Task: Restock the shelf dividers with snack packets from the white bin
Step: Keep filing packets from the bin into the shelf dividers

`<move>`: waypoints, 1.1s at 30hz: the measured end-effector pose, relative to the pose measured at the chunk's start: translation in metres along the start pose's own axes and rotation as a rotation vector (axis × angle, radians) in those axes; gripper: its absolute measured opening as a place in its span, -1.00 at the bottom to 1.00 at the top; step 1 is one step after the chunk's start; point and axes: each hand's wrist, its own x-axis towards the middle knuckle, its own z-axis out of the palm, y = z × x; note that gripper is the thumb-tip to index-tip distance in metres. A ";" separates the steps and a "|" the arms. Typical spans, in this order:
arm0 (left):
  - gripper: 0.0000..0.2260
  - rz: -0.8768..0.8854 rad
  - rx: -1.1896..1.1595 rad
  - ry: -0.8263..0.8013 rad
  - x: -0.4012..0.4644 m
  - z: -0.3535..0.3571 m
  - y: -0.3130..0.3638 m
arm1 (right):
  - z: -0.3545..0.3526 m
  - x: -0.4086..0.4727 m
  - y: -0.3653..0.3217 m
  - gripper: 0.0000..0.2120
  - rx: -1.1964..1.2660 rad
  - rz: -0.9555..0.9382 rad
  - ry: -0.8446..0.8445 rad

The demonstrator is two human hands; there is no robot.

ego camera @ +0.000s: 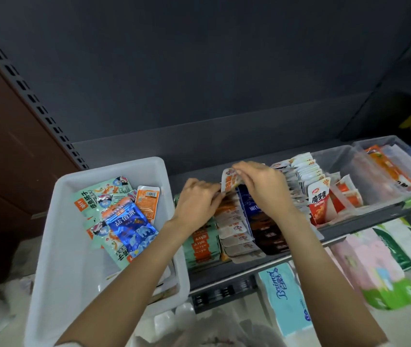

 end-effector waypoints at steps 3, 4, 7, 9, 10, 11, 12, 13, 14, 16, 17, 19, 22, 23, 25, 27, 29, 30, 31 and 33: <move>-0.87 -0.069 -0.104 0.011 0.003 -0.004 0.001 | -0.009 0.004 -0.001 -0.81 -0.060 -0.039 0.019; -0.86 -0.073 -0.099 0.007 0.005 -0.004 0.001 | -0.010 0.005 -0.001 -0.81 -0.062 -0.037 0.021; -0.80 -0.096 -0.059 -0.059 0.008 -0.001 -0.002 | -0.001 0.006 0.002 -0.78 -0.089 -0.022 -0.069; -0.80 -0.084 0.018 -0.048 0.007 0.003 -0.005 | 0.012 0.006 0.003 -0.75 -0.144 -0.013 -0.154; -0.82 -0.071 0.050 -0.017 0.006 0.004 -0.007 | 0.019 0.005 0.003 -0.76 -0.176 -0.005 -0.185; -0.82 -0.067 0.067 0.018 0.006 0.006 -0.009 | 0.024 0.004 0.000 -0.76 -0.210 -0.008 -0.214; -0.83 -0.066 0.076 0.048 0.005 0.006 -0.010 | 0.030 0.002 -0.002 -0.76 -0.243 -0.025 -0.232; -0.83 -0.062 0.091 0.060 0.006 0.006 -0.011 | 0.035 0.002 -0.004 -0.76 -0.265 -0.044 -0.245; -0.83 -0.059 0.108 0.047 0.005 0.005 -0.014 | 0.038 0.002 -0.005 -0.75 -0.281 -0.056 -0.256; -0.82 -0.063 0.126 -0.008 0.005 0.005 -0.020 | 0.041 0.002 -0.007 -0.75 -0.301 -0.083 -0.258; -0.80 -0.065 0.113 -0.037 0.004 0.005 -0.022 | 0.042 0.001 -0.008 -0.77 -0.302 -0.095 -0.258; -0.78 -0.076 0.049 -0.071 0.003 0.006 -0.023 | 0.041 -0.001 -0.006 -0.81 -0.311 -0.088 -0.274; -0.75 -0.118 -0.098 -0.039 -0.002 0.003 -0.024 | 0.038 -0.002 -0.001 -0.69 -0.215 -0.062 -0.211; -0.73 -0.130 -0.150 -0.005 -0.005 -0.001 -0.024 | 0.034 -0.001 -0.003 -0.65 -0.156 -0.041 -0.168; -0.73 -0.165 -0.248 0.090 -0.011 -0.011 -0.028 | 0.022 0.002 -0.010 -0.64 0.008 0.032 -0.076; -0.77 -0.235 -0.350 0.215 -0.021 -0.026 -0.034 | 0.008 0.003 -0.022 -0.66 0.197 0.121 0.037; -0.85 -0.319 -0.425 0.365 -0.039 -0.043 -0.043 | -0.003 0.003 -0.038 -0.69 0.355 0.196 0.129; -0.87 -0.341 -0.423 0.431 -0.050 -0.050 -0.050 | -0.004 0.002 -0.046 -0.71 0.416 0.209 0.149; -0.85 -0.354 -0.393 0.473 -0.062 -0.056 -0.058 | -0.004 0.002 -0.057 -0.72 0.463 0.202 0.148; -0.79 -0.380 -0.290 0.458 -0.085 -0.061 -0.076 | 0.008 0.002 -0.080 -0.76 0.503 0.152 0.071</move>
